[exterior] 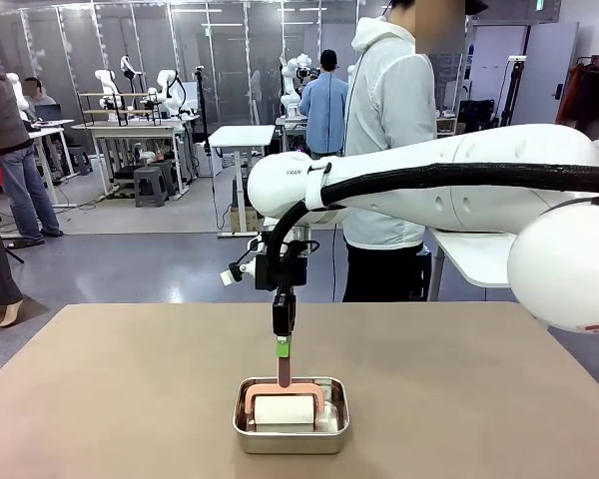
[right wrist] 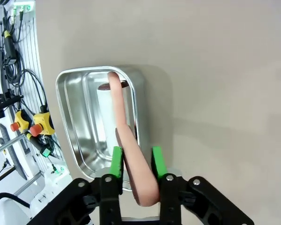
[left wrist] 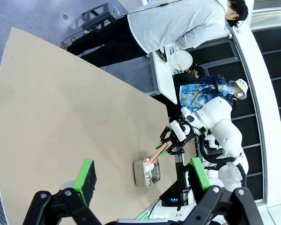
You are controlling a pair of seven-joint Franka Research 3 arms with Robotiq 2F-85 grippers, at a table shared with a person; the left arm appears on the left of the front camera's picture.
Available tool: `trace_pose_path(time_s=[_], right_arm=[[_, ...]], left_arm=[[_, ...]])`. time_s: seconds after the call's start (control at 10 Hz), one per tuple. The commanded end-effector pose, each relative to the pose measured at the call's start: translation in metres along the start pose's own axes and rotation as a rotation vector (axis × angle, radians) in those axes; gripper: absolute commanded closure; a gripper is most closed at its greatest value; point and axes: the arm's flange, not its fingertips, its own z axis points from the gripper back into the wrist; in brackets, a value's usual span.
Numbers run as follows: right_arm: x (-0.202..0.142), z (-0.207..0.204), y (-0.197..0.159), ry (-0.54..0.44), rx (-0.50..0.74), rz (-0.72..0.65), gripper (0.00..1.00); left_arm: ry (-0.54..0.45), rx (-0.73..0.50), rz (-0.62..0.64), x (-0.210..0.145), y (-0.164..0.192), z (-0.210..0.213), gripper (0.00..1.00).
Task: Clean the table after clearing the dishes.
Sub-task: When the right (or left) Handle tray is removed, use the right hand (or left hand) to clean the right (or left) side of the table with the Lint Roller.
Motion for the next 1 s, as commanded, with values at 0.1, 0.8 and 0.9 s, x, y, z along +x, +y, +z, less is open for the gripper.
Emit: trace_pose_path(time_s=[0.1, 0.8, 0.9], right_arm=[[0.011, 0.009, -0.003, 0.04, 0.013, 0.006, 0.96], [0.0, 0.041, 0.035, 0.029, -0.051, -0.064, 0.97], [-0.01, 0.054, 0.044, 0.032, -0.071, -0.192, 1.0]], left_arm=[[0.01, -0.007, -0.014, 0.0, 0.0, 0.004, 0.0], [0.01, -0.007, -0.014, 0.0, 0.0, 0.004, 0.0], [0.01, -0.007, -0.014, 0.0, 0.0, 0.004, 0.0]])
